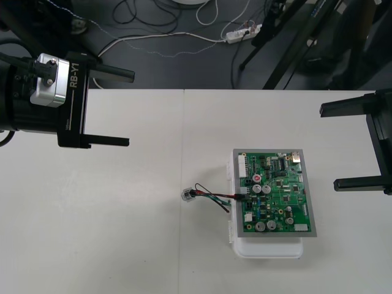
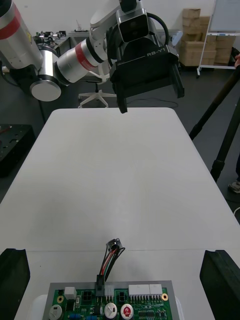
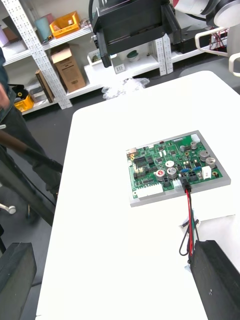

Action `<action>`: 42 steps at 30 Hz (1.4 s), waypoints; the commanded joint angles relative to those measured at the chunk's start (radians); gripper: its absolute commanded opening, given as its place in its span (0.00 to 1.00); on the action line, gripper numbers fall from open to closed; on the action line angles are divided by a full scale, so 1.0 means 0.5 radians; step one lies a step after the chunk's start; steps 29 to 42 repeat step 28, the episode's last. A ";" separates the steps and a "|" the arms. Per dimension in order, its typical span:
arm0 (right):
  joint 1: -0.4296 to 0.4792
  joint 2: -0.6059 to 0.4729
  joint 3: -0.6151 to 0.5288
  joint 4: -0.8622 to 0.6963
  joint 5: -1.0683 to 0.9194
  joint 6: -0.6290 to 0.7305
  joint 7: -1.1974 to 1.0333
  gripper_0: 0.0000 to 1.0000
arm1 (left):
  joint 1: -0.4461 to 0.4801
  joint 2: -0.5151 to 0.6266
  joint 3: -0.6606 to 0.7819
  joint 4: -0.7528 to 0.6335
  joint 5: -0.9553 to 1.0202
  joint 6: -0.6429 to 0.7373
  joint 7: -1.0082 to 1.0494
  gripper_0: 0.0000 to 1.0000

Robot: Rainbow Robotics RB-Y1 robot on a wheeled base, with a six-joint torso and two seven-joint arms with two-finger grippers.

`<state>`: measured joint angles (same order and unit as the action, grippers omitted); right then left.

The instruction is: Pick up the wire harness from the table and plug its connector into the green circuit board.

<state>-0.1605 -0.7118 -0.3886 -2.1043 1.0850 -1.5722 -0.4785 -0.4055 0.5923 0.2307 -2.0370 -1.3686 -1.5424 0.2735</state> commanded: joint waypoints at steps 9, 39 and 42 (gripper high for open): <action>-0.013 -0.080 -0.036 -0.001 -0.029 0.003 -0.009 1.00 | -0.054 -0.025 0.060 -0.009 0.028 -0.057 0.002 0.91; -0.013 -0.080 -0.036 -0.001 -0.029 0.003 -0.009 1.00 | -0.054 -0.025 0.060 -0.009 0.028 -0.057 0.002 0.91; -0.013 -0.080 -0.036 -0.001 -0.029 0.003 -0.009 1.00 | -0.054 -0.025 0.060 -0.009 0.028 -0.057 0.002 0.91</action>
